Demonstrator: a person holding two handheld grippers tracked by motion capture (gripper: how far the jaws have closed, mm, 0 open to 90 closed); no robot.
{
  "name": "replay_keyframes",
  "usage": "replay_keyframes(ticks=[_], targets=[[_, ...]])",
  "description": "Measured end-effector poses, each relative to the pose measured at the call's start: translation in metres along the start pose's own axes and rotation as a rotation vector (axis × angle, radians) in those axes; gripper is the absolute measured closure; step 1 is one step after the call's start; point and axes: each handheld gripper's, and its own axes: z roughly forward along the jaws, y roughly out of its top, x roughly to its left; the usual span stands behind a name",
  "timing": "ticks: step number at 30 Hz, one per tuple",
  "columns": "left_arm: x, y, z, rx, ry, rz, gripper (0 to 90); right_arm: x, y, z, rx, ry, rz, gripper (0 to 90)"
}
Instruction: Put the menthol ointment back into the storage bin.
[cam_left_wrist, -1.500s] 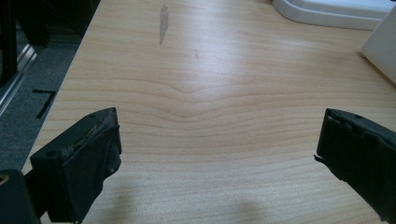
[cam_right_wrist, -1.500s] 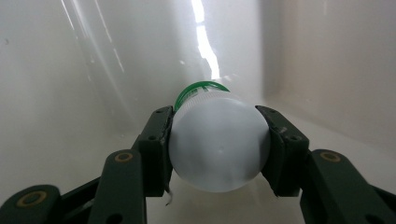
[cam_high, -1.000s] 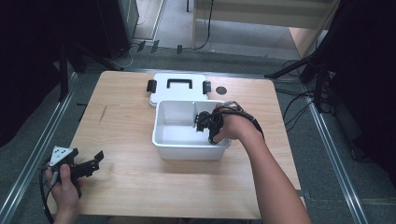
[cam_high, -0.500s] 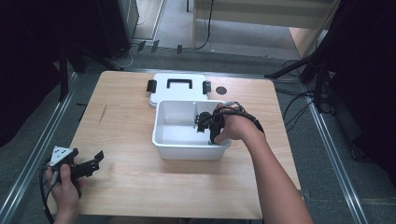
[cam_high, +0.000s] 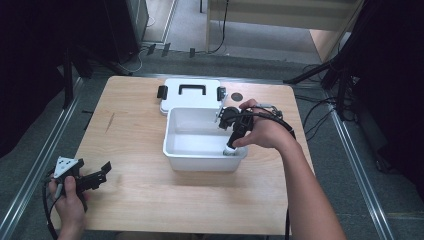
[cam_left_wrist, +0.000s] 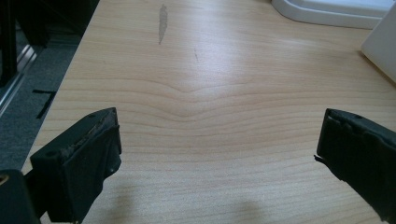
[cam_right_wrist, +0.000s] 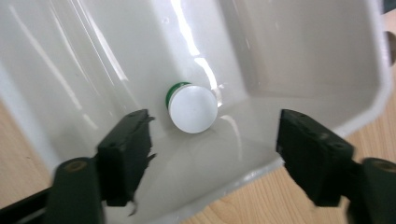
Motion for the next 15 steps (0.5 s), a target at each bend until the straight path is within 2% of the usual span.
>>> replay_keyframes(ticks=[2, 3, 4, 5, 7, 8, 9, 10, 11, 12, 13, 15], targets=[[0.0, 0.0, 0.0, 0.0, 0.0, 0.002, 0.3, 0.001, -0.007, -0.015, -0.048, -0.022, 0.047, 14.1], [0.0, 0.0, 0.0, 0.0, 0.0, 0.002, 0.3, 0.001, -0.007, -0.015, -0.048, -0.022, 0.047, 14.1], [0.0, 0.0, 0.0, 0.0, 0.0, 0.002, 0.3, 0.002, -0.013, -0.025, -0.096, -0.017, 0.069, 12.7], [0.0, 0.0, 0.0, 0.0, 0.001, 0.003, 0.3, 0.002, -0.013, -0.025, -0.096, -0.017, 0.069, 12.7], [0.0, 0.0, 0.0, 0.0, 0.001, 0.003, 0.3, 0.001, -0.021, -0.033, -0.145, -0.013, 0.097, 4.6], [0.0, 0.0, 0.0, 0.0, 0.001, 0.003, 0.3, 0.0, -0.025, -0.036, -0.167, -0.008, 0.117, 1.9], [0.0, 0.0, 0.0, 0.0, 0.002, 0.003, 0.3, -0.001, -0.034, -0.041, -0.214, -0.001, 0.16, 0.0], [0.0, 0.0, 0.0, 0.0, 0.002, 0.003, 0.3, -0.001, -0.034, -0.041, -0.214, -0.001, 0.16, 0.0], [0.0, 0.0, 0.0, 0.001, 0.002, 0.003, 0.3, -0.001, -0.041, -0.043, -0.237, 0.003, 0.187, 0.0], [0.0, 0.0, 0.0, 0.002, 0.003, 0.004, 0.3, -0.001, -0.052, -0.043, -0.269, -0.006, 0.238, 0.0], [0.0, 0.0, 0.0, 0.002, 0.003, 0.004, 0.3, -0.001, -0.052, -0.043, -0.269, -0.006, 0.238, 0.0], [0.0, 0.0, 0.0, 0.003, 0.005, 0.008, 0.3, -0.001, -0.064, -0.042, -0.295, -0.017, 0.274, 0.0]])
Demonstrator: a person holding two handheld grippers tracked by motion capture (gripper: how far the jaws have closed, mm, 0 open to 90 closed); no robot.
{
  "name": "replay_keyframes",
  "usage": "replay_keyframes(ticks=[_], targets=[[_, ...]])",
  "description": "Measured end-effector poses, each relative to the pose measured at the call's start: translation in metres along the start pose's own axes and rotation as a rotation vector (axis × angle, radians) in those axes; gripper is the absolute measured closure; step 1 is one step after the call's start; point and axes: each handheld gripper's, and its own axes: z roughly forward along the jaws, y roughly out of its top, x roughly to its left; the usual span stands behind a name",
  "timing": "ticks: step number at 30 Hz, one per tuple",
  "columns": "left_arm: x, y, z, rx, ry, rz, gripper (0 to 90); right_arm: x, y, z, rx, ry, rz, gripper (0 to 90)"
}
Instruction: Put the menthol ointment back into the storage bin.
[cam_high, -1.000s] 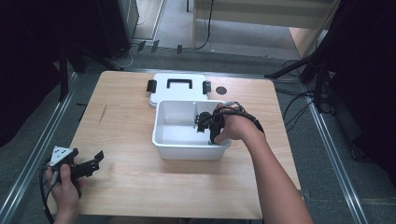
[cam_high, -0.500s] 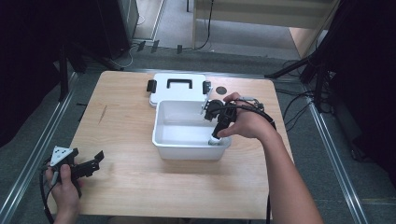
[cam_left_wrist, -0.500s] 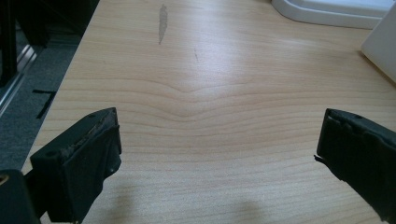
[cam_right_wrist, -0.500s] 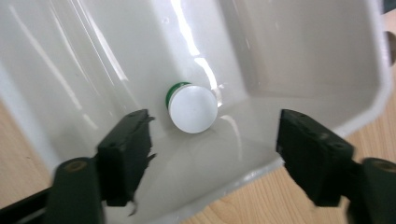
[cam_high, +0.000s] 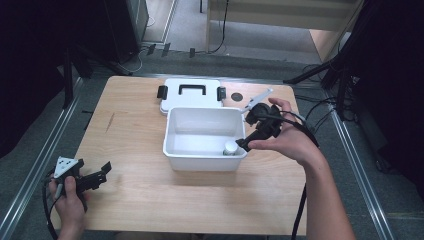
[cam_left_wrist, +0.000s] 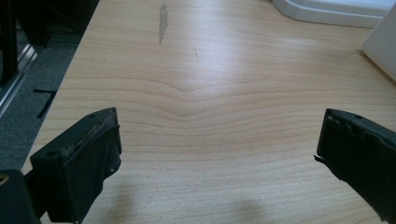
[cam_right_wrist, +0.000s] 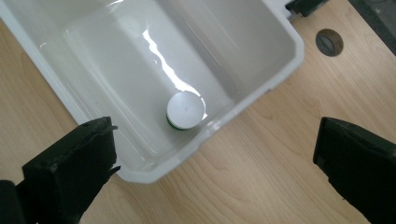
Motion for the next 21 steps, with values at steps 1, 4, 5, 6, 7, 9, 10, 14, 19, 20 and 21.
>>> replay_keyframes(ticks=[1, 4, 5, 6, 7, 9, 10, 14, 19, 20, 21], targets=[[0.0, 0.0, 0.0, 0.002, 0.001, 0.003, 0.3, -0.005, -0.015, -0.002, -0.051, -0.004, 0.046, 0.0], [0.0, 0.0, 0.0, 0.003, 0.002, 0.007, 0.3, -0.011, -0.031, -0.004, -0.101, -0.018, 0.092, 0.0], [0.0, 0.0, 0.0, 0.003, 0.002, 0.008, 0.3, -0.012, -0.037, -0.005, -0.117, -0.02, 0.117, 0.0], [0.0, 0.0, 0.0, 0.004, 0.002, 0.006, 0.3, -0.014, -0.043, -0.006, -0.134, -0.019, 0.139, 0.0], [0.0, 0.0, 0.0, 0.006, 0.003, 0.007, 0.3, -0.017, -0.051, -0.006, -0.153, -0.022, 0.16, 0.0], [0.0, 0.0, 0.0, 0.004, 0.004, 0.005, 0.3, -0.021, -0.067, -0.007, -0.182, -0.034, 0.211, 0.0], [0.0, 0.0, 0.0, 0.006, 0.003, 0.002, 0.3, -0.023, -0.078, -0.006, -0.198, -0.043, 0.235, 0.0], [0.0, 0.0, 0.0, 0.001, 0.004, -0.005, 0.3, -0.026, -0.109, -0.001, -0.227, -0.076, 0.315, 0.0], [0.0, 0.0, -0.001, 0.001, 0.005, -0.001, 0.3, -0.026, -0.152, 0.007, -0.286, -0.095, 0.399, 0.0], [0.0, 0.0, -0.001, 0.0, 0.005, -0.002, 0.3, -0.026, -0.157, 0.008, -0.292, -0.101, 0.406, 0.0], [0.0, 0.0, -0.001, 0.0, 0.005, -0.002, 0.3, -0.026, -0.163, 0.009, -0.299, -0.106, 0.421, 0.0]])
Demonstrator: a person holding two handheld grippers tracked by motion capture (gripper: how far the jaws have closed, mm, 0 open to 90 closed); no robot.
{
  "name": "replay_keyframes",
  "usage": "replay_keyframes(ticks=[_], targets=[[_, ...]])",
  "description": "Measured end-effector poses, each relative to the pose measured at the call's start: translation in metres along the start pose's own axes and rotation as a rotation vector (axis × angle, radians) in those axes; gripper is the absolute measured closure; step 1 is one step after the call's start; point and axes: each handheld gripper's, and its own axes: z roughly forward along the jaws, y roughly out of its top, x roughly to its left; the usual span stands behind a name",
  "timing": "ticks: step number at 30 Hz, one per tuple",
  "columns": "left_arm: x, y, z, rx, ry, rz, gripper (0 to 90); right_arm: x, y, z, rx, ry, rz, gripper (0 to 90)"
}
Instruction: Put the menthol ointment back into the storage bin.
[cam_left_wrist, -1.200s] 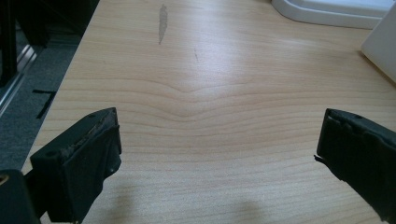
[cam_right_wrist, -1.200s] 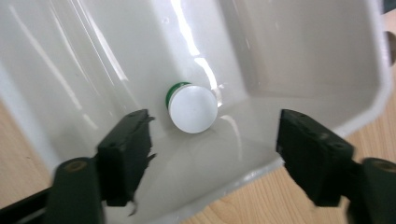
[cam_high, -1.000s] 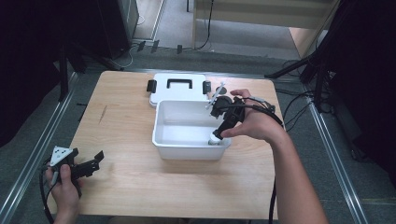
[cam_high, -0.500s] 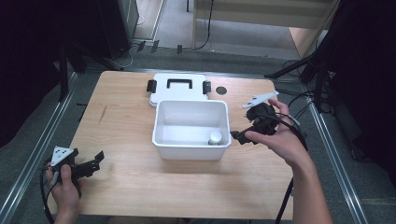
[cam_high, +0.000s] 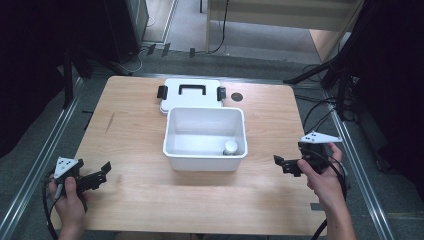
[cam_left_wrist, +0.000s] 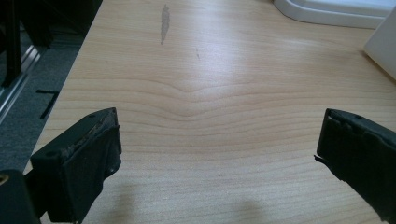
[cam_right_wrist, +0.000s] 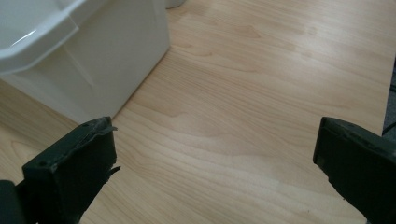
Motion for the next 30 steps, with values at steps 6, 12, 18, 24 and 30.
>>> replay_keyframes(ticks=[6, 12, 18, 24, 30], targets=[[0.0, 0.0, 0.0, 0.002, 0.006, 0.005, 0.3, -0.013, -0.035, -0.001, -0.053, -0.025, 0.045, 0.0], [-0.002, 0.0, 0.0, 0.003, 0.013, 0.018, 0.3, -0.023, -0.069, 0.002, -0.1, -0.07, 0.097, 0.0], [-0.002, 0.0, 0.0, 0.002, 0.018, 0.019, 0.3, -0.03, -0.096, 0.003, -0.135, -0.14, 0.133, 0.0], [-0.002, -0.001, 0.0, 0.002, 0.023, 0.022, 0.3, -0.035, -0.126, 0.007, -0.159, -0.151, 0.202, 0.0], [-0.003, -0.001, 0.0, 0.002, 0.029, 0.027, 0.3, -0.035, -0.139, 0.0, -0.207, -0.142, 0.236, 0.0]])
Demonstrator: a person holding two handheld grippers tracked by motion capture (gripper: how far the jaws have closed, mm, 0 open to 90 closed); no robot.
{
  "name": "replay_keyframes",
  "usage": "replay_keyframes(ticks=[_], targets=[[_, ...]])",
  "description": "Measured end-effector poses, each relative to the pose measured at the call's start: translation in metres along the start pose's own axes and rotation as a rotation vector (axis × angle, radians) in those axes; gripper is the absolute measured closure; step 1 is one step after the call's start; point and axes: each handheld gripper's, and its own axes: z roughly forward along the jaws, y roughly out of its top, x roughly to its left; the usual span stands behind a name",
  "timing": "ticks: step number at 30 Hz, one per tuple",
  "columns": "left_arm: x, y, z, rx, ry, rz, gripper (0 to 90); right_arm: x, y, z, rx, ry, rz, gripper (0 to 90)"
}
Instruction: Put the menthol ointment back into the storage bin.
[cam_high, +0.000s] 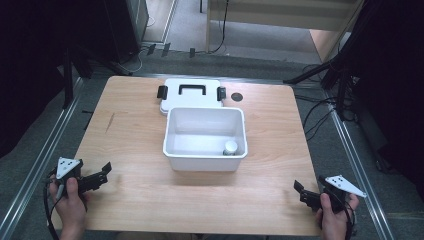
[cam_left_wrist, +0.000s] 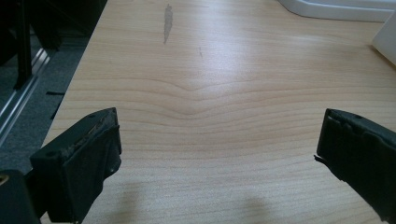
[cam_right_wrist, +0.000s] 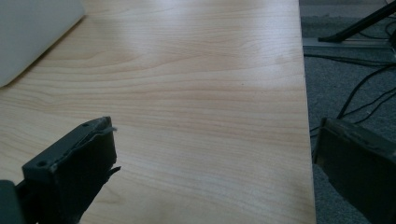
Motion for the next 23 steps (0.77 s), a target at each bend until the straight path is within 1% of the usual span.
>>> replay_keyframes(ticks=[2, 4, 6, 9, 12, 14, 17, 20, 23], targets=[[0.0, 0.0, 0.0, 0.0, 0.0, 0.003, 0.3, 0.001, -0.002, -0.002, -0.015, -0.004, -0.004, 0.0], [-0.001, 0.0, 0.0, 0.002, 0.002, 0.005, 0.3, 0.003, -0.002, -0.003, -0.018, -0.011, 0.008, 0.0], [-0.001, 0.0, 0.0, 0.003, 0.003, 0.005, 0.3, 0.004, -0.002, -0.002, -0.018, -0.021, 0.011, 0.0], [-0.001, 0.0, 0.0, 0.008, 0.002, 0.008, 0.3, 0.006, -0.002, -0.002, -0.038, -0.034, -0.021, 0.0], [-0.001, 0.0, 0.0, 0.007, 0.002, 0.007, 0.3, 0.009, -0.001, -0.001, -0.038, -0.059, -0.067, 0.0], [-0.001, 0.0, 0.0, 0.004, 0.001, 0.003, 0.3, 0.011, -0.001, 0.001, -0.034, -0.072, -0.085, 0.0], [0.0, 0.0, 0.001, 0.007, -0.005, -0.001, 0.3, 0.011, 0.0, 0.001, -0.034, -0.078, -0.081, 0.0], [-0.001, 0.001, 0.001, 0.021, -0.005, 0.008, 0.3, 0.009, 0.0, 0.001, -0.041, -0.071, -0.076, 0.0], [-0.002, 0.001, 0.002, 0.021, -0.002, 0.016, 0.3, 0.01, 0.0, 0.001, -0.035, -0.072, -0.072, 0.0]])
